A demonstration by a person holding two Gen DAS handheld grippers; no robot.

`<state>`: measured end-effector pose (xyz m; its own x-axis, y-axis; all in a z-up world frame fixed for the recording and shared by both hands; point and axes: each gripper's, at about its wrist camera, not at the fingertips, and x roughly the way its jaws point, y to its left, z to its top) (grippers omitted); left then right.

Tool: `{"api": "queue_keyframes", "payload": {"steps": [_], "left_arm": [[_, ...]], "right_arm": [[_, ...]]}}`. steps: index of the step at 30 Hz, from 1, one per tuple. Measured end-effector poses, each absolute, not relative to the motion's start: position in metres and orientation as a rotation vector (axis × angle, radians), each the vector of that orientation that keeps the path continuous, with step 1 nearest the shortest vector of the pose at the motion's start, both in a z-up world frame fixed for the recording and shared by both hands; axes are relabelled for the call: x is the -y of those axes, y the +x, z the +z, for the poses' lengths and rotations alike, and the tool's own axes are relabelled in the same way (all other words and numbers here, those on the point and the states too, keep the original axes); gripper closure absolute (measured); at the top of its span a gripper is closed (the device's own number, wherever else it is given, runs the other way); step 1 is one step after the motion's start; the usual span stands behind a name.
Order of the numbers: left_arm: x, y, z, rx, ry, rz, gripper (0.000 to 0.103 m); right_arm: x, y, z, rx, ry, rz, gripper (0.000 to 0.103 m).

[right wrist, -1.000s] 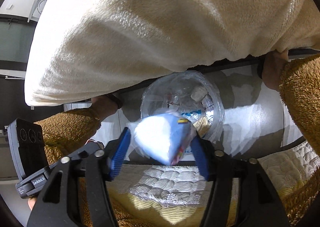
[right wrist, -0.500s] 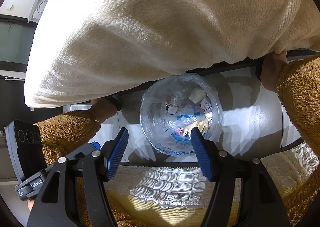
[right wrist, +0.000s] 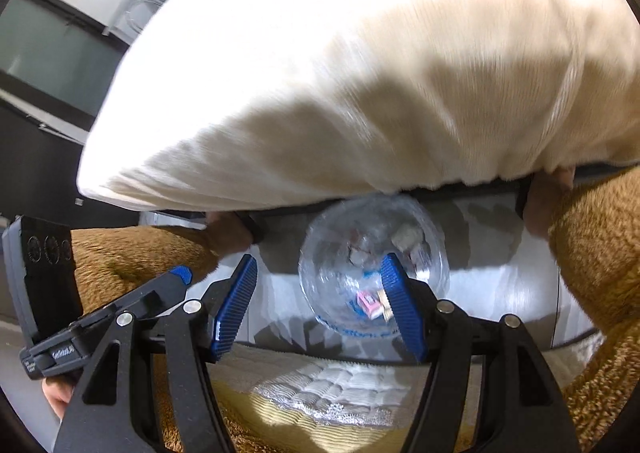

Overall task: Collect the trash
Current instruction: 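Open both grippers to drop the cup and box into the bowl, then raise both tools back over the remaining trash on the bed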

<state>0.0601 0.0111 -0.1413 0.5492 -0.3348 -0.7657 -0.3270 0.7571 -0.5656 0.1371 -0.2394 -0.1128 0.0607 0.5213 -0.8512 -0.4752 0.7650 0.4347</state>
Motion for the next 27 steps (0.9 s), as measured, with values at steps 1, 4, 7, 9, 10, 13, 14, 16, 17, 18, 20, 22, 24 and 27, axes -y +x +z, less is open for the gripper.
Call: {"api": "queue_keyframes", "payload": {"steps": [1,4,7,9,10,13,14,16,17,18,20,22,24,27], "left_arm": [[-0.01,0.059,-0.137,-0.997,-0.734,-0.008,0.03],[-0.011,0.054,-0.122,-0.939,-0.695,-0.014,0.03],[-0.013,0.051,-0.105,-0.882,-0.645,-0.013,0.03],[-0.016,0.05,-0.094,-0.846,-0.608,-0.013,0.03],[-0.016,0.05,-0.089,-0.833,-0.591,-0.014,0.03],[-0.02,0.052,-0.076,-0.792,-0.553,-0.022,0.03],[-0.021,0.054,-0.071,-0.782,-0.547,-0.025,0.03],[-0.025,0.056,-0.064,-0.76,-0.534,-0.031,0.03],[-0.028,0.058,-0.059,-0.751,-0.525,-0.032,0.03],[-0.031,0.059,-0.055,-0.74,-0.515,-0.03,0.03],[-0.037,0.064,-0.047,-0.721,-0.495,-0.027,0.03],[-0.046,0.069,-0.04,-0.702,-0.481,-0.024,0.03],[-0.057,0.076,-0.033,-0.689,-0.481,-0.017,0.03],[-0.074,0.086,-0.025,-0.675,-0.472,0.0,0.03]], "right_arm": [[0.241,0.135,-0.107,-1.28,0.046,0.768,0.038],[0.247,0.131,-0.089,-1.196,0.059,0.812,0.038],[0.251,0.128,-0.07,-1.108,0.062,0.847,0.038],[0.252,0.126,-0.058,-1.05,0.054,0.86,0.039],[0.251,0.126,-0.053,-1.025,0.049,0.865,0.039],[0.248,0.13,-0.041,-0.972,0.033,0.881,0.038],[0.246,0.131,-0.037,-0.953,0.02,0.886,0.038],[0.24,0.134,-0.028,-0.916,-0.003,0.897,0.039],[0.236,0.136,-0.023,-0.898,-0.016,0.905,0.039],[0.233,0.139,-0.018,-0.883,-0.029,0.912,0.039],[0.226,0.146,-0.01,-0.848,-0.064,0.924,0.039],[0.219,0.156,-0.004,-0.824,-0.09,0.936,0.039],[0.211,0.167,0.002,-0.803,-0.114,0.942,0.039],[0.2,0.185,0.007,-0.78,-0.139,0.95,0.039]]}}
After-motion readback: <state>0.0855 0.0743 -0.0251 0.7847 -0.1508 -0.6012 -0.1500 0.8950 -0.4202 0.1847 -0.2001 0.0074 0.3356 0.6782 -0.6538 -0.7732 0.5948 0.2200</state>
